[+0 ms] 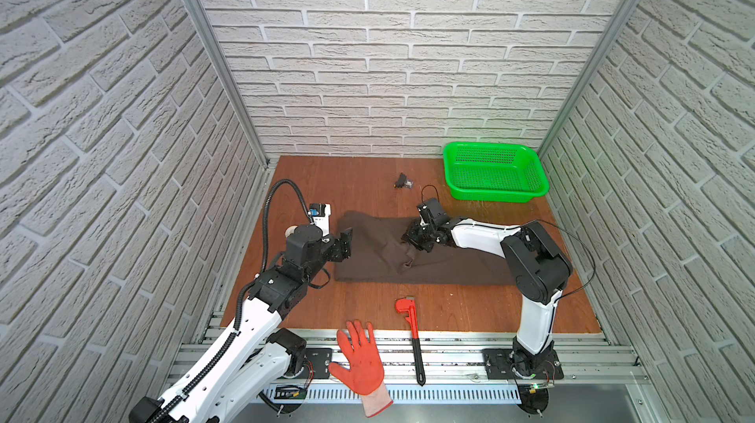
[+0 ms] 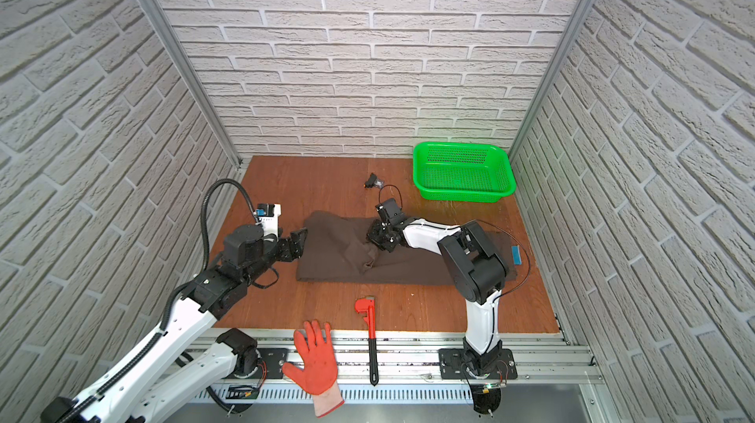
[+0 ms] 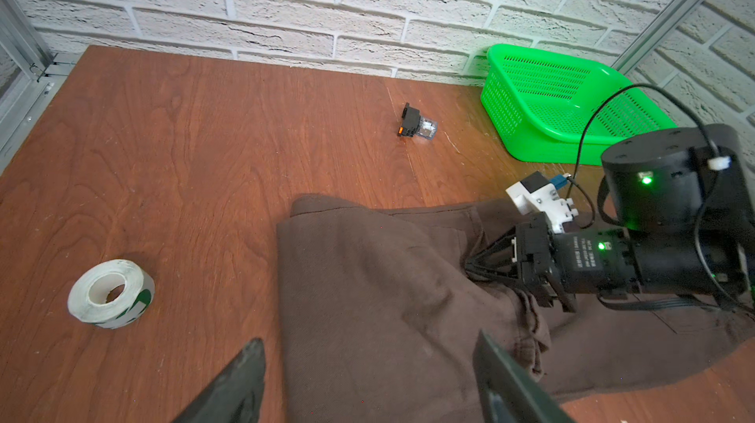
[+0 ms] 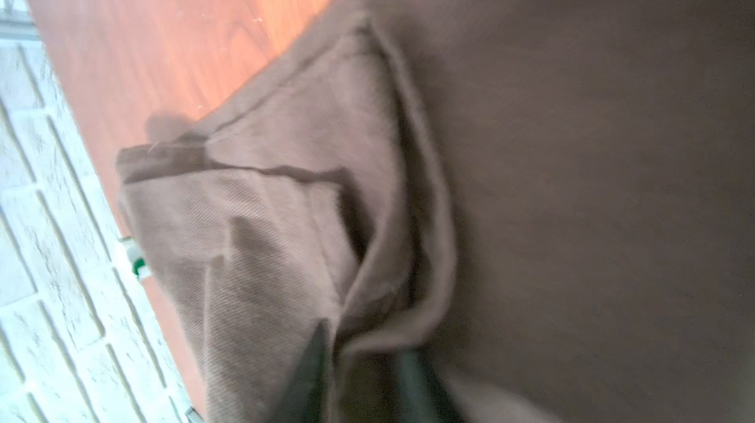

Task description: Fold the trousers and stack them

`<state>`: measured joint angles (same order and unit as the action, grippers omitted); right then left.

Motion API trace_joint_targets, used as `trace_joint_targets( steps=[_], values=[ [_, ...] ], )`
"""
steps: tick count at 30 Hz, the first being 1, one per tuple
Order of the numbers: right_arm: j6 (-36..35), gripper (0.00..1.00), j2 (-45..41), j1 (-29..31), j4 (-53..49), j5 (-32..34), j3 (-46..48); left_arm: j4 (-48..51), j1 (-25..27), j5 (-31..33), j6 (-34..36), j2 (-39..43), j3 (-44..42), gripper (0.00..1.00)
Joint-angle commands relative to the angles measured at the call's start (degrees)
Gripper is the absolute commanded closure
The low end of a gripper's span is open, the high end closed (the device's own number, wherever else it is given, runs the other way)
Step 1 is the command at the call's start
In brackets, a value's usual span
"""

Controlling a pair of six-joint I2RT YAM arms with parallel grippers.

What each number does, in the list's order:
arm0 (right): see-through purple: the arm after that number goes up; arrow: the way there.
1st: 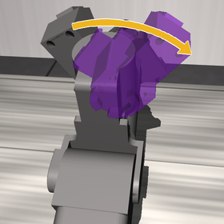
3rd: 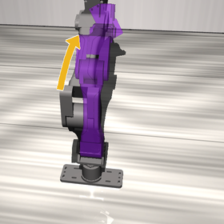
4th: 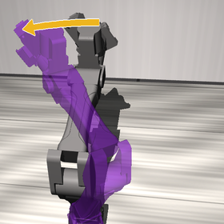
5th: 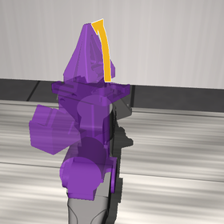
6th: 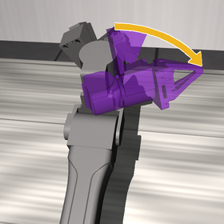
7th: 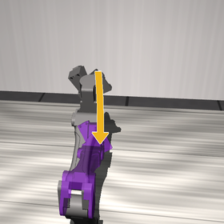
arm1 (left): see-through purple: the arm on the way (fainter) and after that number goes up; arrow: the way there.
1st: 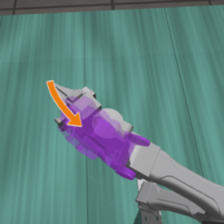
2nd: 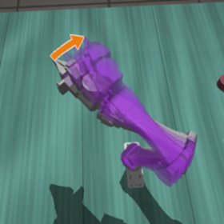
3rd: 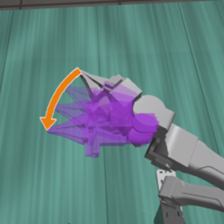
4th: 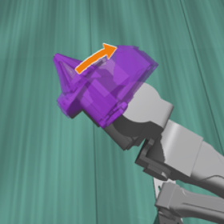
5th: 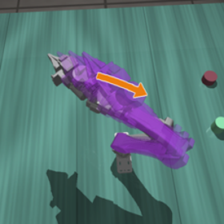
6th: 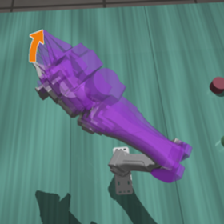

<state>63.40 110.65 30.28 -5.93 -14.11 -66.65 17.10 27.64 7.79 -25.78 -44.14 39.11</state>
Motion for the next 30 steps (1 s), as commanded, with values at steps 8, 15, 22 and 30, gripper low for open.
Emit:
trace_joint_targets(
  steps=[8,15,22,30],
  values=[
    [-21.8,0.95,-4.2,8.6,-18.8,7.9,-16.6,0.9,-2.1,-0.6,0.9,1.7,-0.7,0.21],
    [-33.4,0.95,-6.3,10.6,-30.5,20.6,-18.0,1.5,-3.3,-0.9,1.2,1.9,-0.5,0.21],
    [-33.2,0.94,-8.8,2.2,-28.4,22.0,-11.1,2.2,-3.5,-1.0,1.2,2.1,-0.3,0.21],
    [-29.7,0.61,-9.5,-3.7,-27.3,22.6,-5.4,3.2,-3.4,-1.2,0.9,2.4,-0.4,0.21]
  ],
)
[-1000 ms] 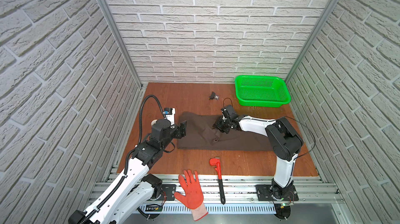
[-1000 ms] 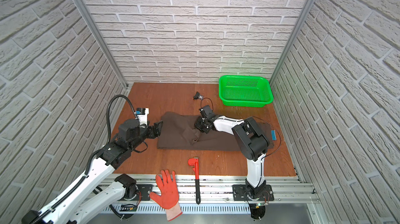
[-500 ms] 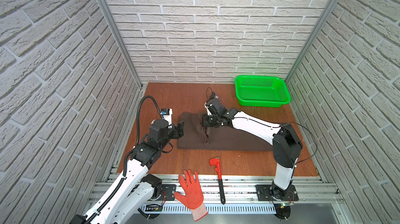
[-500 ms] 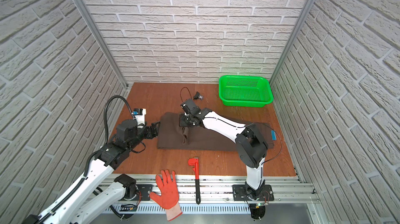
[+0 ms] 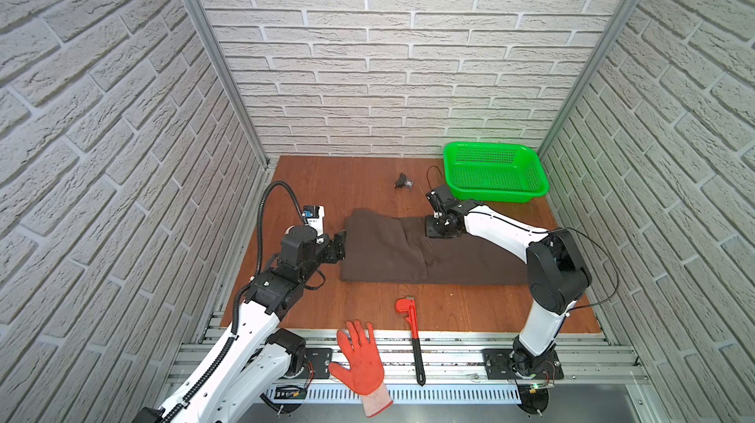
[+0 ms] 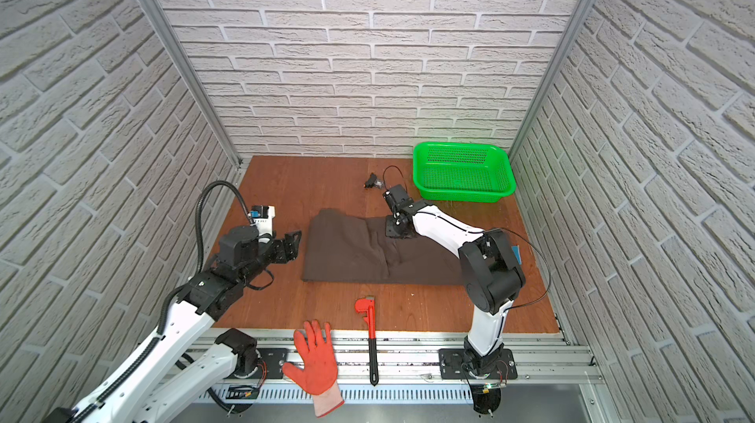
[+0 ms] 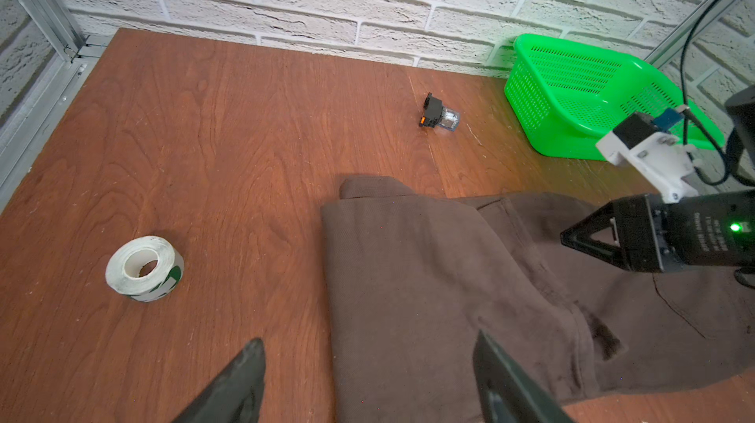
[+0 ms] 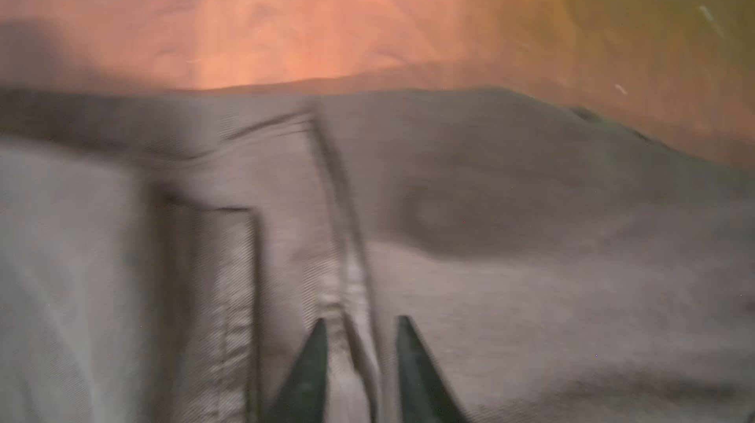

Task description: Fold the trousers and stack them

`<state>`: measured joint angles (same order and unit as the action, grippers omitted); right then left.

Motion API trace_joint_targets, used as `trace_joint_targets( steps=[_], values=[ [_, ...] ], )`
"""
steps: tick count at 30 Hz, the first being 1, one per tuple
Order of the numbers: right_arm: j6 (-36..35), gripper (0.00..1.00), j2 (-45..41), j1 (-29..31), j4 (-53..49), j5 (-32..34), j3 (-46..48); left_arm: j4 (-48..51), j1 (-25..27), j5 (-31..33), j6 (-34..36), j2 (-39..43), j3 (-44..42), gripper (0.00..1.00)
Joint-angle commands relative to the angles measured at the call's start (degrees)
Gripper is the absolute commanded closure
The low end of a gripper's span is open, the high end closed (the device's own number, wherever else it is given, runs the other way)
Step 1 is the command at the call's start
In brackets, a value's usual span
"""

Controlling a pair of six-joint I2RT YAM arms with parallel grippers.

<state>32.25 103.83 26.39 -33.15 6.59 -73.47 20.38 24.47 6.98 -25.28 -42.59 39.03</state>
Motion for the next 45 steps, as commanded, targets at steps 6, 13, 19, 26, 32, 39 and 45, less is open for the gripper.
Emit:
trace_joint_targets(
  steps=[6,13,19,26,32,39,45],
  values=[
    [1.7,0.58,-8.0,1.0,0.1,0.0,3.5,0.3,-0.4,0.0,0.7,2.4,-0.7,0.21],
    [4.4,0.64,-5.0,2.3,6.3,-12.2,3.0,-0.8,-0.4,-0.1,0.2,1.9,-0.9,0.21],
    [7.6,0.64,1.4,2.3,10.3,-16.4,0.9,0.6,-0.5,0.2,0.7,2.2,0.0,0.21],
    [9.7,0.61,7.2,2.8,13.5,-19.9,-1.0,0.9,-0.6,0.3,0.8,2.2,-0.1,0.21],
    [10.0,0.64,9.1,3.3,16.1,-21.5,-2.0,1.1,-0.7,0.4,0.9,2.3,-0.2,0.21],
    [9.1,0.94,8.2,3.6,16.2,-19.7,-2.4,1.3,-0.8,0.3,1.1,2.5,-0.3,0.21],
    [4.2,0.95,-0.8,4.4,10.3,-11.7,-3.1,1.2,-1.1,0.4,1.1,2.8,-0.6,0.21]
  ],
)
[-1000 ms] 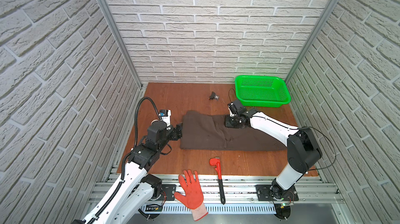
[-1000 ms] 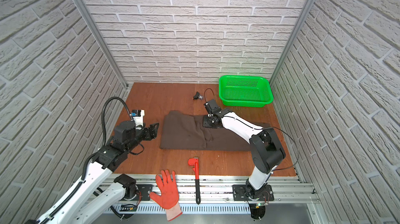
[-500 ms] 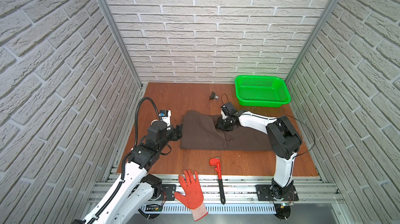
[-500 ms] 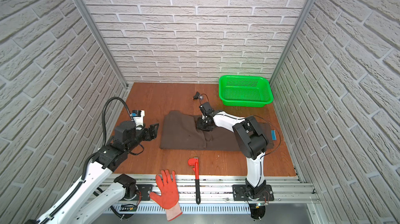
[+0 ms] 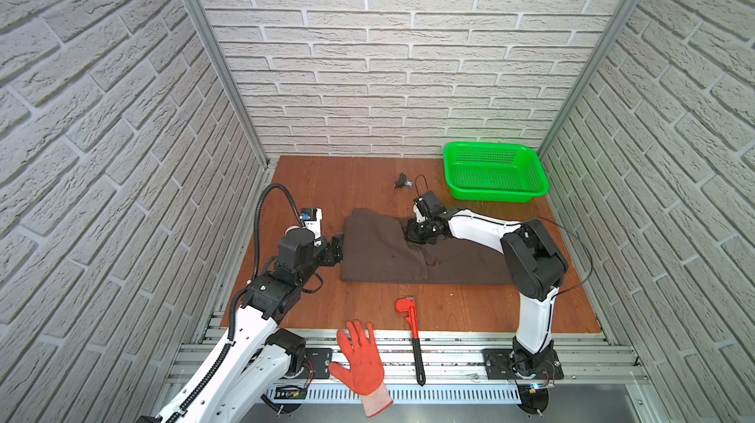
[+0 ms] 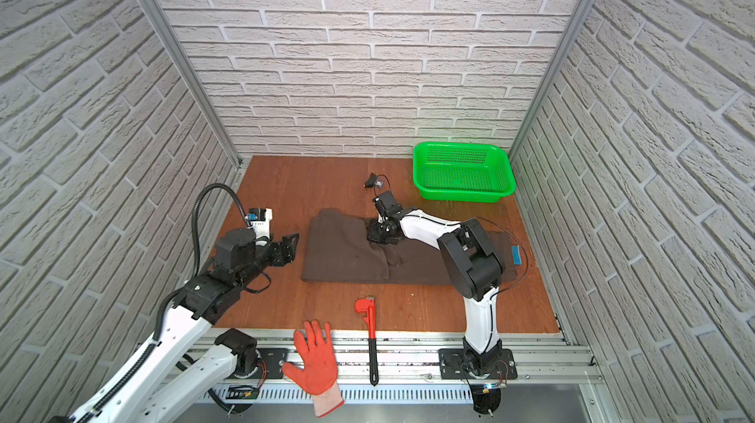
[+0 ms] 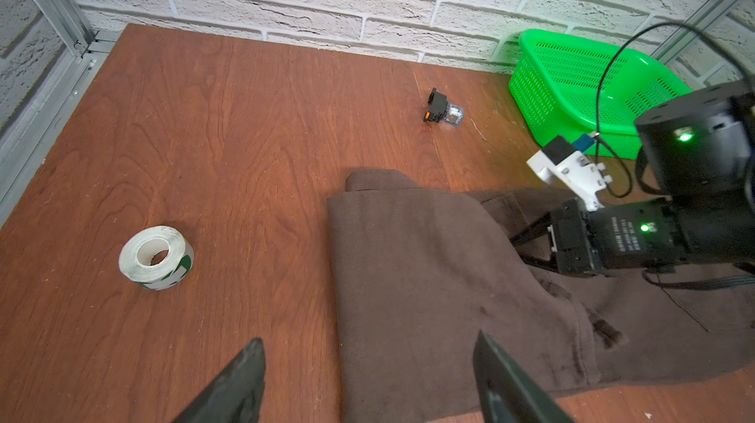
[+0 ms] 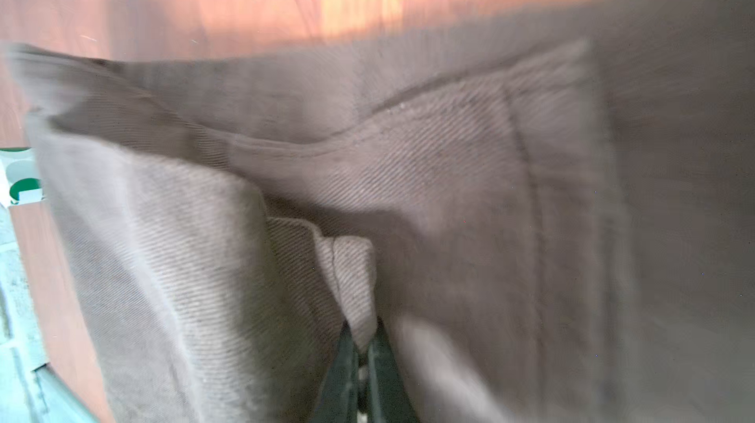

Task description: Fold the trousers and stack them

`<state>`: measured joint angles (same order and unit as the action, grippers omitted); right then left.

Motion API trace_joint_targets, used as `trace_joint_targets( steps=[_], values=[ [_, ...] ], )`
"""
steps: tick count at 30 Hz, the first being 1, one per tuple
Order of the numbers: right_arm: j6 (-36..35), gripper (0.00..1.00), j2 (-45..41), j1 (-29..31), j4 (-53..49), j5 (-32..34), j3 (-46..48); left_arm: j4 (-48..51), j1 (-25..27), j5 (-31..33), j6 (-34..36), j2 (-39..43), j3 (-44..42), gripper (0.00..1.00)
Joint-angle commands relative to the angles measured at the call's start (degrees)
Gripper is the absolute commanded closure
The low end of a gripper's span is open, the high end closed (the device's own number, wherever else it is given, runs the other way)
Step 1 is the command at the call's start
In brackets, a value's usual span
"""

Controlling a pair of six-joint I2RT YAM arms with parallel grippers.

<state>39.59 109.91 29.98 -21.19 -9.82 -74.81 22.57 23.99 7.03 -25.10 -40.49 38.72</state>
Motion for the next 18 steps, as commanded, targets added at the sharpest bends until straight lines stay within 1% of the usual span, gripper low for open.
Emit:
trace_joint_targets(
  steps=[1,5,8,12,17,18],
  values=[
    [-3.7,0.95,-8.5,0.8,-2.4,5.9,-1.4,-1.1,-0.6,0.3,0.9,0.7,-0.3,0.21],
    [-5.2,0.95,-13.3,0.8,-4.2,9.5,0.6,-1.2,-0.7,0.2,0.9,0.5,-0.4,0.21],
    [-6.0,0.95,-14.6,0.8,-5.6,11.2,1.1,-1.5,-0.8,0.1,0.9,0.3,-0.5,0.21],
    [-7.3,0.95,-13.3,0.7,-7.2,13.5,0.0,-1.9,-0.9,-0.3,0.8,-0.1,-0.4,0.21],
    [-8.6,0.95,-8.8,-0.5,-9.8,16.9,-2.9,-1.1,-0.9,-0.4,0.8,0.0,0.3,0.21],
    [-8.6,0.93,-7.9,-0.7,-10.1,17.3,-3.1,-1.0,-0.9,-0.4,0.8,0.1,0.3,0.21]
  ],
)
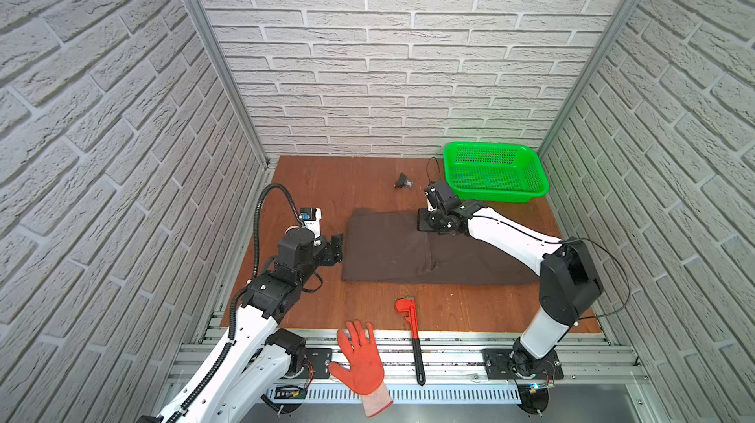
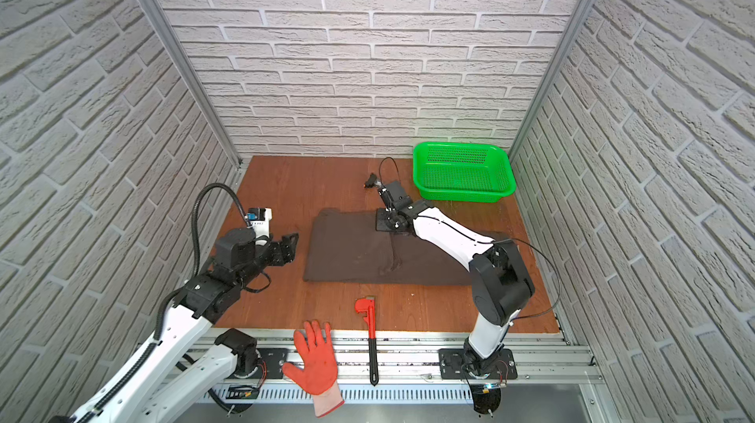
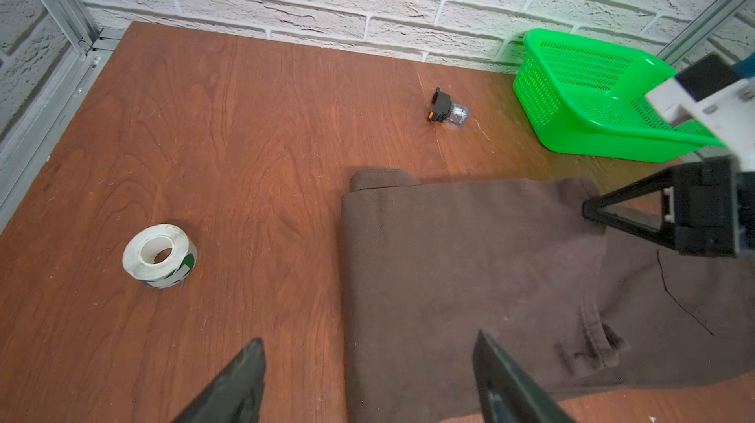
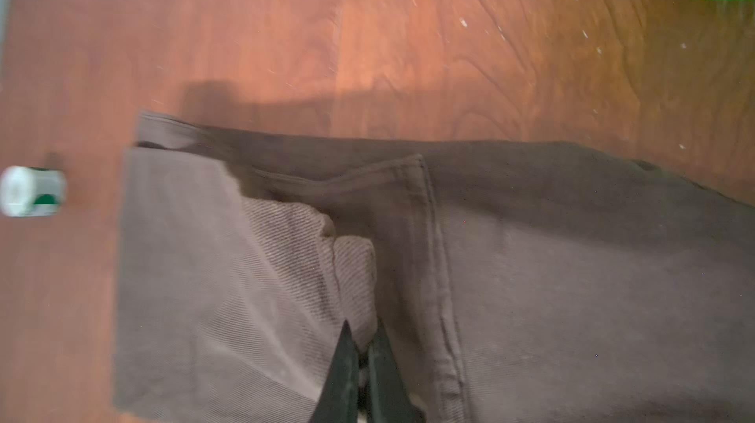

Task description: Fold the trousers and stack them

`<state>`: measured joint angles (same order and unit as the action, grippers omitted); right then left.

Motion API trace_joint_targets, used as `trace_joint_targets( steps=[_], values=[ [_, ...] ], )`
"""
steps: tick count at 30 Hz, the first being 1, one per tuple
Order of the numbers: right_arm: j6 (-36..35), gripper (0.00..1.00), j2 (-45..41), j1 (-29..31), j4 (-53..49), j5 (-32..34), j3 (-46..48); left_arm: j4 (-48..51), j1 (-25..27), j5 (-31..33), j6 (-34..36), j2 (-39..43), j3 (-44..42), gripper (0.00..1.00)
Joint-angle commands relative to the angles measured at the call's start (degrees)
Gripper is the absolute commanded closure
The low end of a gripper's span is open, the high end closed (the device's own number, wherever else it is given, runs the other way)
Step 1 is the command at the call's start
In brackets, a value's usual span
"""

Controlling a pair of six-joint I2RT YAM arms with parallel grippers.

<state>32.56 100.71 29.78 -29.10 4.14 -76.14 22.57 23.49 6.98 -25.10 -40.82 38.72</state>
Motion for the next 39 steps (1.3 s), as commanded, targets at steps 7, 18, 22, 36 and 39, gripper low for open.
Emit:
trace_joint_targets(
  steps=[7,18,22,36,39],
  values=[
    [-0.2,0.59,2.6,-1.2,-1.0,-0.2,1.1,-0.2,-0.5,0.0,1.1,1.0,0.4,0.21],
    [1.7,0.53,9.7,-3.3,2.1,-5.8,0.4,-0.4,-0.5,-0.2,0.7,1.1,0.3,0.21],
    [2.2,0.54,12.2,-3.8,3.6,-6.9,0.3,0.4,-0.5,0.2,0.9,1.7,0.3,0.21],
    [-0.1,0.95,3.2,-1.1,2.0,-4.8,1.3,0.4,-0.6,0.3,1.0,1.7,0.3,0.21],
    [-0.3,0.95,-1.8,-0.5,-1.3,-0.1,2.3,0.1,-0.5,0.3,0.9,1.8,0.1,0.21]
  ],
)
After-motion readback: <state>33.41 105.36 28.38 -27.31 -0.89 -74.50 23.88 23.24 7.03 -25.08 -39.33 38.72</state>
